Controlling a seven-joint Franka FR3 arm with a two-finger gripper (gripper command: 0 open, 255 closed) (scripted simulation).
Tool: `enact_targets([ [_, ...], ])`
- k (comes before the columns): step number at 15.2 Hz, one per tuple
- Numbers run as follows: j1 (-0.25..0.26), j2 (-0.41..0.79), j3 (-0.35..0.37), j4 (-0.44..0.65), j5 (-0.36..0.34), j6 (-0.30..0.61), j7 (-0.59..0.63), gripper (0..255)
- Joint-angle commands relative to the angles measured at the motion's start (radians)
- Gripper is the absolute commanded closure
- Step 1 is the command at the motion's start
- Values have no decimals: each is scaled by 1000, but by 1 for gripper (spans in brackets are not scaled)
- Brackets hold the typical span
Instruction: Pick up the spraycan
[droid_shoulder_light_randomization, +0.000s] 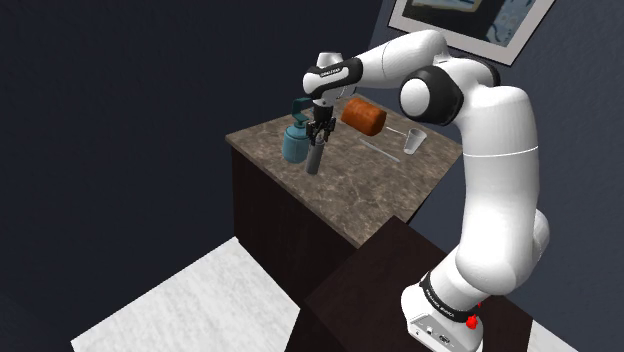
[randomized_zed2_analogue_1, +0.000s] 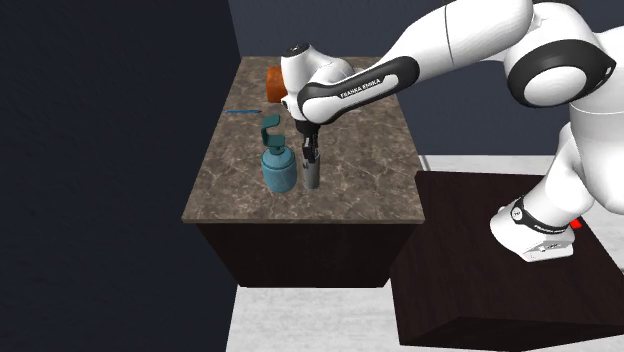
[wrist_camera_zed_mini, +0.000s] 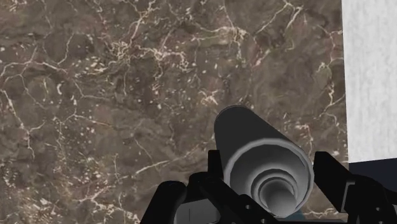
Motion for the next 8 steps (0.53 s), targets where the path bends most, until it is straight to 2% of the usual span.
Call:
enact_targets([
  [1,0,2,0,0,0,0,0,255],
  [8,1,-9,-1,-1,-2,-10,1,255],
])
